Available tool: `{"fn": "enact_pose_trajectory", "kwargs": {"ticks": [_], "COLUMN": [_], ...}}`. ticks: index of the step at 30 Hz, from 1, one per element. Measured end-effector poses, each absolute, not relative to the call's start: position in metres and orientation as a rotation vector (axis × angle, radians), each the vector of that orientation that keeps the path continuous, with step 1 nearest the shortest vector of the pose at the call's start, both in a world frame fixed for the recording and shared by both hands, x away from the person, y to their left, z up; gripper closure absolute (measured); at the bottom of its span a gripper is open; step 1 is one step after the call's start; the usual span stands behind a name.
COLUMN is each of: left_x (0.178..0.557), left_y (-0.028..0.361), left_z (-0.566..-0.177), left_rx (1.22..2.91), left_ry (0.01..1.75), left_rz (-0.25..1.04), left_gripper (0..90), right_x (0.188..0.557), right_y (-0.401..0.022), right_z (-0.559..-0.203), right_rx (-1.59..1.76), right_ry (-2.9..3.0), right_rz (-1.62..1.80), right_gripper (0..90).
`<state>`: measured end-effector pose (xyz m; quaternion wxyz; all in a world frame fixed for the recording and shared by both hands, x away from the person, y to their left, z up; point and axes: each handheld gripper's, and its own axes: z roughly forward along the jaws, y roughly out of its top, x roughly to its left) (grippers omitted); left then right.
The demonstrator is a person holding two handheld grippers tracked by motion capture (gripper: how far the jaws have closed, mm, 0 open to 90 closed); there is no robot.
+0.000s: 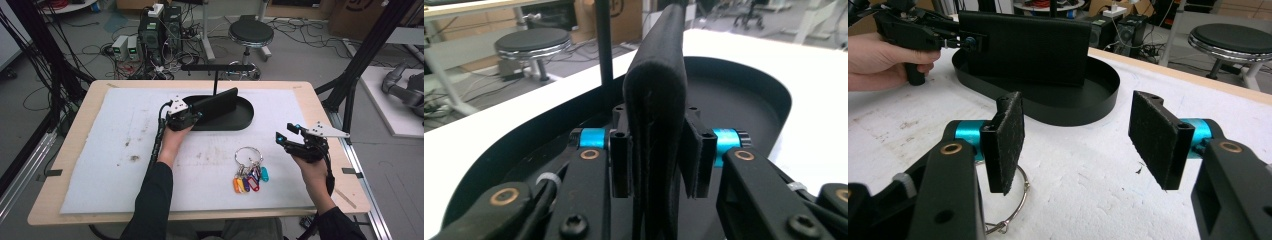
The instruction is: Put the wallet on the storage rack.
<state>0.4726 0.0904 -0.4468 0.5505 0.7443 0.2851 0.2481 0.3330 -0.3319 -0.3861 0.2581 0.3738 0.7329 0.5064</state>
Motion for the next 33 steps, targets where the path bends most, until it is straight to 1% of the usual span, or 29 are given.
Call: {"fn": "enact_pose_trajectory", "kwargs": {"ticks": [3,5,8,10,13,14,16,20,22,23,28,30,33], "left_x": [0.472,0.472,0.470,0.468,0.463,0.461,0.456,0.443,0.429,0.429,0.400,0.383,0.373], "left_y": [0.092,0.092,0.092,0.092,0.093,0.094,0.096,0.097,0.096,0.096,0.100,0.107,0.113], "left_z": [-0.446,-0.446,-0.443,-0.440,-0.433,-0.431,-0.425,-0.410,-0.400,-0.400,-0.390,-0.387,-0.388], "left_rx": [1.770,1.773,1.776,1.806,1.850,1.859,1.871,1.905,1.919,1.919,1.904,1.888,1.879], "left_ry": [0.691,0.708,0.744,0.759,0.778,0.787,0.804,0.820,0.816,0.816,0.767,0.739,0.733], "left_rz": [0.574,0.573,0.571,0.579,0.589,0.587,0.601,0.607,0.609,0.609,0.604,0.585,0.575], "left_gripper": [65.9,60.6,48.1,39.4,32.0,32.0,23.2,22.4,22.4,22.4,22.4,22.4,22.4], "right_x": [0.333,0.332,0.333,0.333,0.333,0.333,0.334,0.334,0.334,0.334,0.333,0.333,0.333], "right_y": [-0.332,-0.332,-0.332,-0.332,-0.333,-0.333,-0.333,-0.333,-0.333,-0.333,-0.334,-0.334,-0.335], "right_z": [-0.386,-0.386,-0.386,-0.386,-0.386,-0.386,-0.386,-0.386,-0.386,-0.386,-0.387,-0.387,-0.387], "right_rx": [1.012,1.013,1.010,1.012,1.011,1.010,1.012,1.013,1.009,1.009,1.014,1.018,1.021], "right_ry": [1.986,1.989,1.988,1.988,1.987,1.987,1.990,1.987,1.988,1.988,1.991,1.992,1.992], "right_rz": [1.374,1.376,1.376,1.376,1.375,1.376,1.378,1.378,1.377,1.377,1.374,1.374,1.374], "right_gripper": [40.0,40.0,40.0,40.0,40.0,40.0,40.0,39.9,39.9,39.9,39.7,39.5,39.5]}}
